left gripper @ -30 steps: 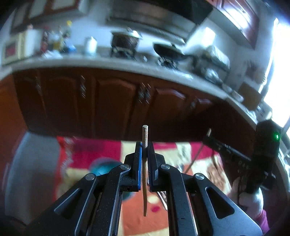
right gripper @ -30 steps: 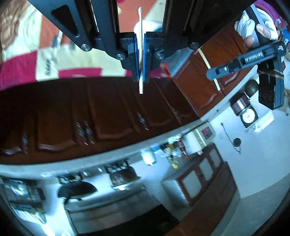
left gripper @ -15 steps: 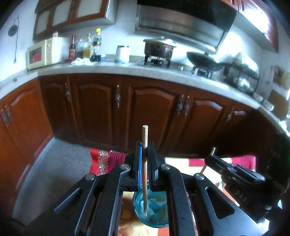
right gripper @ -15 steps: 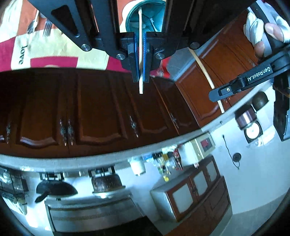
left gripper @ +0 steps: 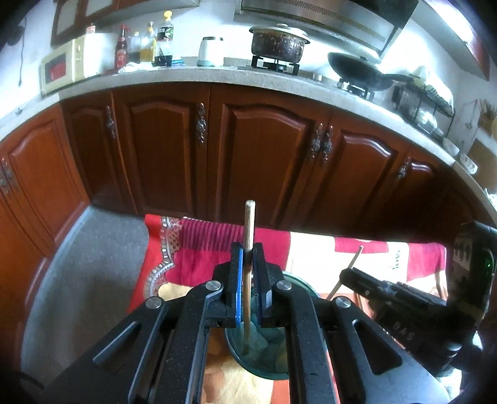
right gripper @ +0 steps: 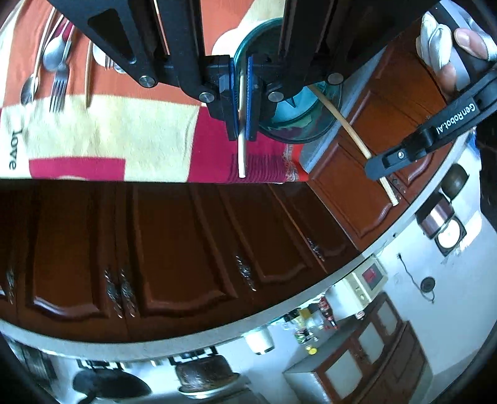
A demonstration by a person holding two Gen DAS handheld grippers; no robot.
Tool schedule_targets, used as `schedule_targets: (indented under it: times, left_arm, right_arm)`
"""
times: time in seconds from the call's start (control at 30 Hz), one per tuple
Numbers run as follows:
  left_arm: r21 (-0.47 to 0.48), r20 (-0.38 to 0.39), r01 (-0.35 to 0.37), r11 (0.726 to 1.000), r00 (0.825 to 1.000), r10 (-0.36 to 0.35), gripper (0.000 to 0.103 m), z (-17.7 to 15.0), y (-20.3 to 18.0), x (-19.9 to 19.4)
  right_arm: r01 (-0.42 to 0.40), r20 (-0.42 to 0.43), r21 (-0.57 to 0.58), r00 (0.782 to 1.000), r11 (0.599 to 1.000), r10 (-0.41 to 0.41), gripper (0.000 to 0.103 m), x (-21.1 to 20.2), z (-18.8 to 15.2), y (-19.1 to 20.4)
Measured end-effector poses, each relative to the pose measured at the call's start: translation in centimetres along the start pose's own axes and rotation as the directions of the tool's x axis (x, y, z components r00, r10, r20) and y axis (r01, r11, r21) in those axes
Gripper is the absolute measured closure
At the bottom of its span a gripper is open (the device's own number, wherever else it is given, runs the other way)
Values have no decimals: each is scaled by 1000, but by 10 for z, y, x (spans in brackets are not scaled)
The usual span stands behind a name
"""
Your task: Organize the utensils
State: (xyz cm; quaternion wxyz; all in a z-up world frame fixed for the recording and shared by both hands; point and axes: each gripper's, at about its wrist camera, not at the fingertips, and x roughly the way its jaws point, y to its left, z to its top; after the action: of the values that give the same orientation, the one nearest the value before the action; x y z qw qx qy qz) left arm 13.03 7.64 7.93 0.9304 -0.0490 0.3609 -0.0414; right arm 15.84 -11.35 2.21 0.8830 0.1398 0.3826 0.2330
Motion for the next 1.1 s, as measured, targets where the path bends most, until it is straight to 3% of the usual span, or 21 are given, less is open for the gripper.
schedule_targets:
  times: [0.03,0.1,0.17,0.2,0.43,0.57,0.7,1.1]
  left_arm:
    - [0,-2,1,1000,1000,-1,94,-2,-1,-1]
    - [-7,-6,6,1000,1000,-6,80,-4,-1,-4]
    - [-20,-8,18,1000,1000,-18,74,-6,-1,-8]
    - [-22,-8,21,1000,1000,-21,72,-7,-2,-10]
    - [-20,1,23,1000,1000,-23,68,-19,-14,-31]
    - [10,14,12,1000,1000,-12,67,-31,-30,-42]
    - [45,17,9,999,1000,-10,66,-45,-48,-50]
    - [121,-29,70,990,997,-67,66,-85,-117,-51]
  right_arm:
    - [0,1,7,1000,1000,0,96,-2,0,-1]
    - [-2,4,12,1000,1000,2,83,-9,-3,-4]
    - [6,11,4,1000,1000,-6,70,-16,-5,-3]
    - [10,13,-2,1000,1000,-10,69,-20,-6,-3]
    - [33,17,-16,999,999,-32,69,-47,-21,-3]
    - [78,35,-31,996,996,-77,62,-66,-33,-3]
    - [108,43,-32,993,994,-106,61,-82,-44,-7]
    - [223,55,-9,974,975,-222,60,-136,-78,-48]
